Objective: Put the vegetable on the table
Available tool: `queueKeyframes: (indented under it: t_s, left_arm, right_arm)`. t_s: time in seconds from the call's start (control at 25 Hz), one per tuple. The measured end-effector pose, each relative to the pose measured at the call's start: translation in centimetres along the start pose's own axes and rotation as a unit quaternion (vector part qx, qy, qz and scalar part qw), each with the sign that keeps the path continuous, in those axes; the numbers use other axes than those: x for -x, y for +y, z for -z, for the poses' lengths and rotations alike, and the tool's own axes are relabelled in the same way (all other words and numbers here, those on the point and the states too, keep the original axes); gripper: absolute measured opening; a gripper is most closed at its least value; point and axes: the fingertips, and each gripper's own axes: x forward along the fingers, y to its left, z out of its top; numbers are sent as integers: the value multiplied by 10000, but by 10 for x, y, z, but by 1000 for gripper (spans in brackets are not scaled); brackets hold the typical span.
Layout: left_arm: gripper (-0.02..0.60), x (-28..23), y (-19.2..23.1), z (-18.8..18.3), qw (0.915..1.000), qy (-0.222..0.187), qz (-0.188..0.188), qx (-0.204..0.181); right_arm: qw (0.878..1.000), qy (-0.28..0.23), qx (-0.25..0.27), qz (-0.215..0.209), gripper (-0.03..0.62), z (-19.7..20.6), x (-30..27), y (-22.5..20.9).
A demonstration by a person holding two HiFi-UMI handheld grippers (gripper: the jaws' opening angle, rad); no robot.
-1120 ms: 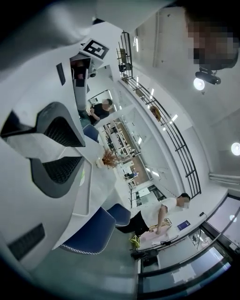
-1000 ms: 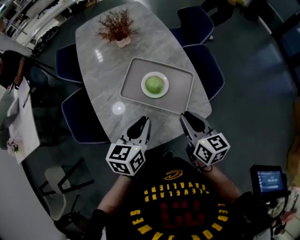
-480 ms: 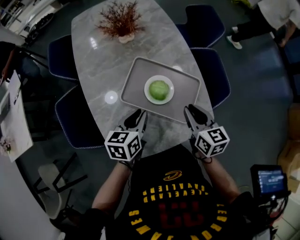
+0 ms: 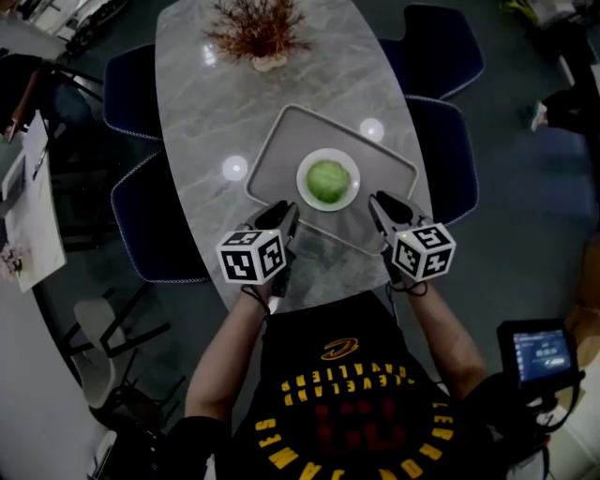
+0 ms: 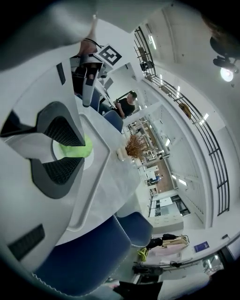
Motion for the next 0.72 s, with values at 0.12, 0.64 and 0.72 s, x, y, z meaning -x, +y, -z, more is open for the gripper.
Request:
queueKeyframes:
  t_s: [0.12, 0.64, 0.72]
  left_arm:
    - [74, -18, 6, 10, 9997, 219, -56, 66]
    - [74, -63, 28, 19, 9963, 682, -171, 499]
    - [74, -70, 31, 22, 9952, 796, -167, 550]
  right_arm:
    - [9997, 203, -71, -81, 61, 6, -16, -8]
    - [9958, 786, -441, -148, 60, 28, -60, -34]
    - [9947, 866, -527, -155, 60, 32, -65, -37]
